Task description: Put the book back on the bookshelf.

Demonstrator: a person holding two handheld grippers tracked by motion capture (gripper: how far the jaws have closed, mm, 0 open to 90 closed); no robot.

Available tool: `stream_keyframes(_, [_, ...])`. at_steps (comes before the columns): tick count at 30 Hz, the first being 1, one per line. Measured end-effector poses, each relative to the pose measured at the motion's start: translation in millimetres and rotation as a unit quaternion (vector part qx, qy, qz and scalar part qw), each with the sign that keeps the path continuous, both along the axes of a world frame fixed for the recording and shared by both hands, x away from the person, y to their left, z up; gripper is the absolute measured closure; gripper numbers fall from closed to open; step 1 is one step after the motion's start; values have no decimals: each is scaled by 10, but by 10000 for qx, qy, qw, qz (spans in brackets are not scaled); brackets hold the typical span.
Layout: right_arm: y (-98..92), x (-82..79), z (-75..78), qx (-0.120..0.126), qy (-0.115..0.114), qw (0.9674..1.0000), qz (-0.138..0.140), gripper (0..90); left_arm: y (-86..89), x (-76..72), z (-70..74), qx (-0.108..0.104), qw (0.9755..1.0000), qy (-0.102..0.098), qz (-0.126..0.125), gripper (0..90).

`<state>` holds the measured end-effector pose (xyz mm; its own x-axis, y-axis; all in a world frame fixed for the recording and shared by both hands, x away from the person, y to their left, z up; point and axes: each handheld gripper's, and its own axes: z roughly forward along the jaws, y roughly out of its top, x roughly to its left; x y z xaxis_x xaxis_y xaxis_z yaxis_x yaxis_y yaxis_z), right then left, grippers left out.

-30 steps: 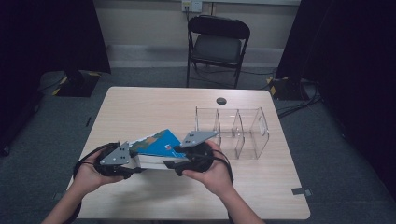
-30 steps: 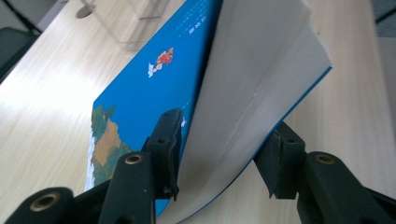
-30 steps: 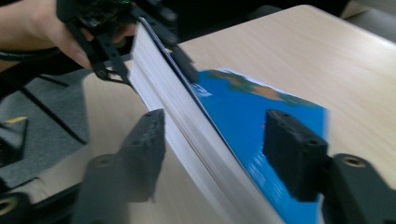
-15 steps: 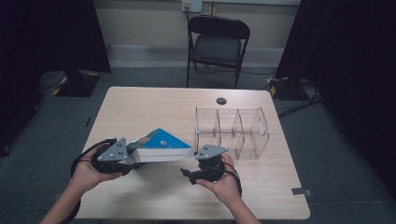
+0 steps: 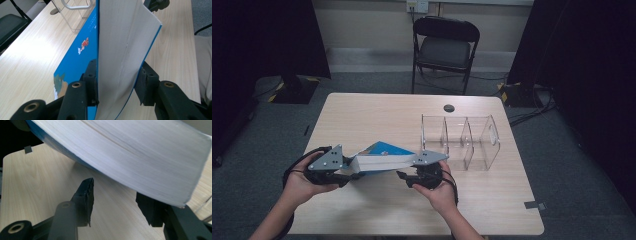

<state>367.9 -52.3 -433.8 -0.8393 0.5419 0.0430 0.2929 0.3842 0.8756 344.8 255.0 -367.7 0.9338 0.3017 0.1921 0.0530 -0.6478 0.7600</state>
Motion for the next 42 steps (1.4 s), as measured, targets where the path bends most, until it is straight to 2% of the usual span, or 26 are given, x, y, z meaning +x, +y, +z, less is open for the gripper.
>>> stream_keyframes(5, [11, 4, 14, 72, 119, 9999, -49, 482, 12, -8, -4, 20, 10000, 1, 3, 592])
stream_keyframes(7, [-3, 12, 7, 41, 146, 9996, -224, 443, 5, -16, -12, 28, 10000, -15, -6, 592])
stream_keyframes(8, [-20, 30, 0, 132, 226, 9993, -269, 438, 4, -17, -10, 64, 10000, -17, -14, 592])
stream_keyframes(10, [-45, 53, -6, 183, 196, 9989, -387, 385, 0, -23, -14, 79, 10000, -28, -35, 591])
stream_keyframes(12, [-46, 57, -3, 140, 104, 9995, -258, 434, 7, -22, -13, 85, 9999, -38, -48, 591])
stream_keyframes(16, [-31, 30, 33, 92, 23, 9997, -228, 436, 25, -16, -11, 66, 10000, -7, -24, 587])
stream_keyframes(23, [-27, 22, 49, 123, 15, 9996, -267, 440, 39, -10, 4, 110, 9999, -8, -22, 583])
stream_keyframes(28, [-15, 21, 58, 161, -20, 9995, -272, 442, 67, -14, -7, 61, 10000, -22, 11, 576])
stream_keyframes(31, [16, 14, 67, 150, -38, 9994, -325, 444, 54, -40, -23, 179, 9998, -97, 3, 556])
stream_keyframes(33, [49, 17, 77, 76, -34, 9995, -308, 445, 61, -59, -32, 324, 9993, -106, 130, 543])
stream_keyframes(34, [63, 18, 75, 93, -24, 9995, -307, 445, 71, -63, -46, 178, 9997, -119, 144, 530])
stream_keyframes(36, [84, 20, 79, 199, 33, 9995, -230, 457, 69, -87, -55, 274, 9991, -235, 240, 520])
stream_keyframes(37, [105, 11, 89, 183, -13, 9996, -200, 465, 69, -92, -57, 329, 9988, -257, 243, 520])
stream_keyframes(39, [140, -3, 112, 177, -64, 9997, -152, 470, 63, -115, -58, 472, 9974, -432, 341, 534])
stream_keyframes(40, [154, -4, 120, 148, -91, 9997, -151, 470, 67, -120, -64, 477, 9970, -476, 371, 551])
stream_keyframes(42, [157, 7, 129, 227, -98, 9996, -154, 469, 77, -122, -51, 449, 9968, -427, 504, 569])
